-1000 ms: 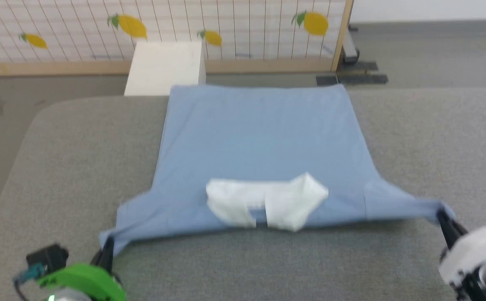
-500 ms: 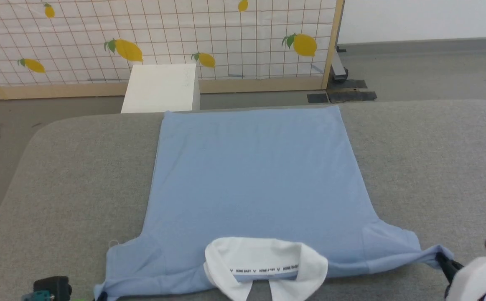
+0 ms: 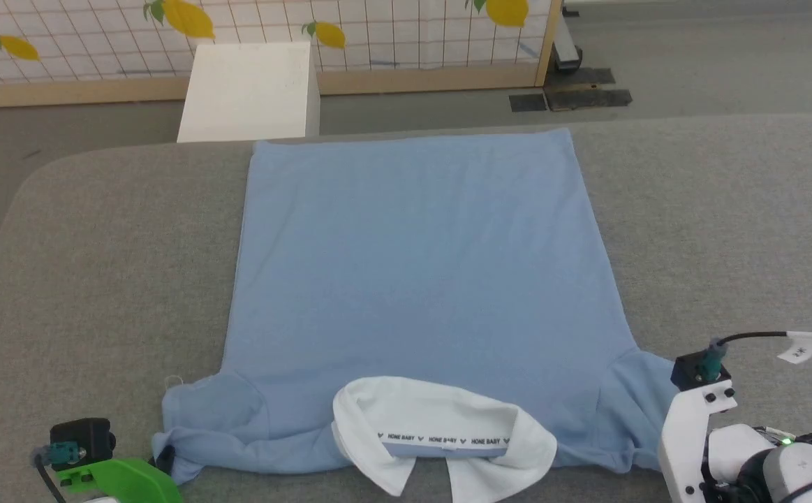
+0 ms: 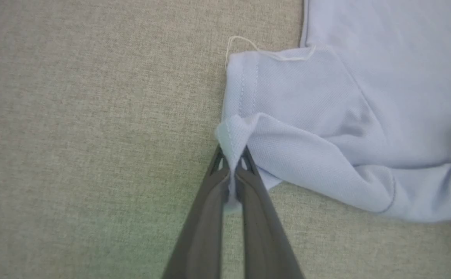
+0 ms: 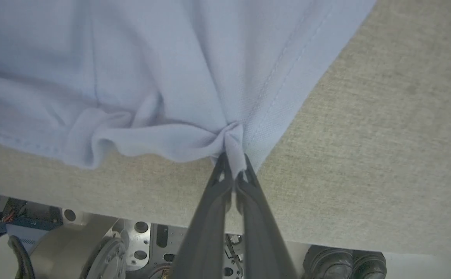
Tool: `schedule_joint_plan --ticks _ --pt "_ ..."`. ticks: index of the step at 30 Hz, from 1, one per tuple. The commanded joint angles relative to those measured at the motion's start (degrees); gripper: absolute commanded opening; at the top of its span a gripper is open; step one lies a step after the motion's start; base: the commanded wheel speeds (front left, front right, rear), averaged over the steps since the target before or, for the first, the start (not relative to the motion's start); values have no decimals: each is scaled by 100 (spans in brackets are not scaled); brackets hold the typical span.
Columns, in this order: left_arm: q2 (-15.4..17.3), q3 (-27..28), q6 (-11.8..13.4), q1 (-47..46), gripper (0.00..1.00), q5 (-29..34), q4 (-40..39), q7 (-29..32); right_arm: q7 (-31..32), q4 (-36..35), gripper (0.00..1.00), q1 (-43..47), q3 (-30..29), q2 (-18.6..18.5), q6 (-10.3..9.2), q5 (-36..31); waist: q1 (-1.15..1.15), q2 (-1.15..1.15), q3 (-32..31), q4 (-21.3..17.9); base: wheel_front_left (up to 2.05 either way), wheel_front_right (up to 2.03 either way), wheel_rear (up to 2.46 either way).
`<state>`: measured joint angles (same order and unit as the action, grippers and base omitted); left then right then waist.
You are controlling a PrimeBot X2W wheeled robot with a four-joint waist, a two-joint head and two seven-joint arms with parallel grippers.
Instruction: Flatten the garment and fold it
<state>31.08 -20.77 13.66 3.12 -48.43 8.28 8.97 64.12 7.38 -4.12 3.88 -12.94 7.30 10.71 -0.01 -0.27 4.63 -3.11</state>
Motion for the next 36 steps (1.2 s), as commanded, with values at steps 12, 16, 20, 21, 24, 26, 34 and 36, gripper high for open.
schedule_joint_plan --ticks 12,16,20,21,24,26,34,36 --pt "34 86 14 -12 0 -83 -205 -73 235 -604 100 -134 -383 -39 19 643 1 27 -36 -6 0 0 0" --pt "53 87 54 60 0 -95 -288 -58 -69 -1353 100 -190 -1001 154 19 933 1 27 -120 -31 0 0 0" --pt "57 105 100 112 0 -94 -364 -93 -909 -1892 100 -384 -1512 366 19 1049 1 27 -157 -42 0 0 0" --pt "55 108 112 123 0 -89 -384 -111 -1208 -1949 100 -437 -1601 420 19 1056 1 27 -160 -41 0 0 0" --pt "50 110 117 142 0 -77 -440 -161 -1966 -1936 100 -517 -1660 437 19 990 1 27 -138 -27 0 0 0" --pt "55 123 109 146 0 -62 -483 -217 -2503 -1831 100 -588 -1648 443 19 949 1 27 -86 -19 0 0 0" --pt "135 273 -88 -46 0 -6 -742 -576 -4089 -759 100 -1341 -1250 185 19 482 1 27 611 93 0 0 0" --pt "159 315 -149 -139 0 8 -861 -656 -4215 -461 100 -1674 -1192 163 19 363 1 27 872 167 0 0 0"
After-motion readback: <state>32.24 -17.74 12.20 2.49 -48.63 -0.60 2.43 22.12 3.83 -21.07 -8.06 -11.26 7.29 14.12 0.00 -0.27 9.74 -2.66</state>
